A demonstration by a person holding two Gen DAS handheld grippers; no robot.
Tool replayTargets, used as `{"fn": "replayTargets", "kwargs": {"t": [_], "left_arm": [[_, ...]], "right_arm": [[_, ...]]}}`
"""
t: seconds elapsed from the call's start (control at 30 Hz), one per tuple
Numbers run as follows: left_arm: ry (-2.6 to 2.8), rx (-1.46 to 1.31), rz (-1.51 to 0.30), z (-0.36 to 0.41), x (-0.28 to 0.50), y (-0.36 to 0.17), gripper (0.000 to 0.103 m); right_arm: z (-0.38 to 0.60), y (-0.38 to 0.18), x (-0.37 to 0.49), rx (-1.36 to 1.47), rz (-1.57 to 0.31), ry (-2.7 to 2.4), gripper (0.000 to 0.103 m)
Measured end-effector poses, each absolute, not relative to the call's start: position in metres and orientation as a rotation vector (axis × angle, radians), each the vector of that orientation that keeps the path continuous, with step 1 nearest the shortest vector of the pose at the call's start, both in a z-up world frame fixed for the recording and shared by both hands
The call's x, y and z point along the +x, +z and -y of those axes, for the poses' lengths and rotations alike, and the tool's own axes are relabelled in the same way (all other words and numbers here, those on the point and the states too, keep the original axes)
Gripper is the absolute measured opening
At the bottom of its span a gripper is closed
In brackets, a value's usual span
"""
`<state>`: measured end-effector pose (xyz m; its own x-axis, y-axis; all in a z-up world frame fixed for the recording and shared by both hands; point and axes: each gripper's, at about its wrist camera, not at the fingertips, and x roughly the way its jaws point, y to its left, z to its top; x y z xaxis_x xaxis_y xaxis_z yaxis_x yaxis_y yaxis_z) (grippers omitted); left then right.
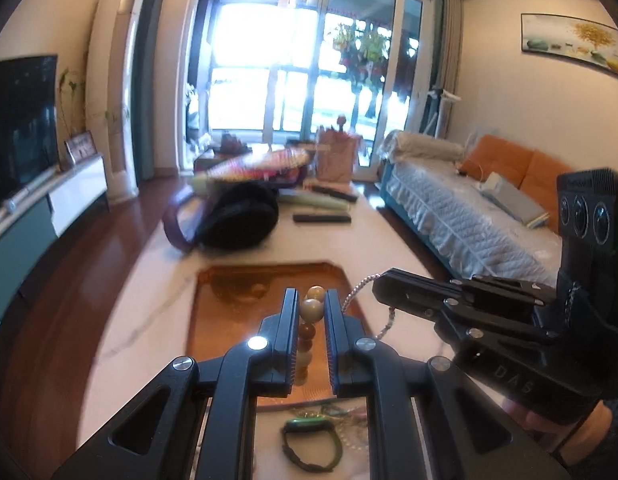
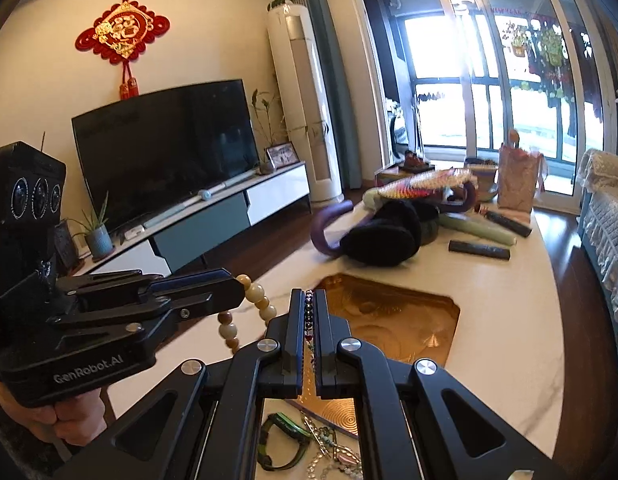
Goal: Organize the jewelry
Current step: 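Lower both bracelets into the copper tray and open both grippers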
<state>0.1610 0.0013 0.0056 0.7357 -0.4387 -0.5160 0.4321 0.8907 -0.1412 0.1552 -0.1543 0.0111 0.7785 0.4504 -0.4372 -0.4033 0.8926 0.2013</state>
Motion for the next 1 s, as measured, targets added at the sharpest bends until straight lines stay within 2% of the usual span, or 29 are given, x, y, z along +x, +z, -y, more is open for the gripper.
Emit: {"fn": "replayTargets", "kwargs": {"t": [0.13,0.6,0.83,1.0], "left_arm": [[-0.448,-0.025,-0.692,-0.002,0.191,-0.046,0.013],[-0.355,-0.064,-0.883,-0.005,0.242,-0.116,0.013],[-0.32,-0.023,-0.925,-0.004,0.236,-0.131,0.013],[-0.266,-0.001,-0.927,-0.005,0.228,-0.122,0.015]], "right_arm": [[0.16,-0.029,0.174,0.121,-0.58,0.462,0.004],[0.157,-0.094,0.219,0.074,-0.719,0.492,0.004],[0.178,-0.136,0.235,0.154,-0.904,0.366,0.004],[0.18,-0.136,0.23,0.135,-0.904,0.325,0.008]]}}
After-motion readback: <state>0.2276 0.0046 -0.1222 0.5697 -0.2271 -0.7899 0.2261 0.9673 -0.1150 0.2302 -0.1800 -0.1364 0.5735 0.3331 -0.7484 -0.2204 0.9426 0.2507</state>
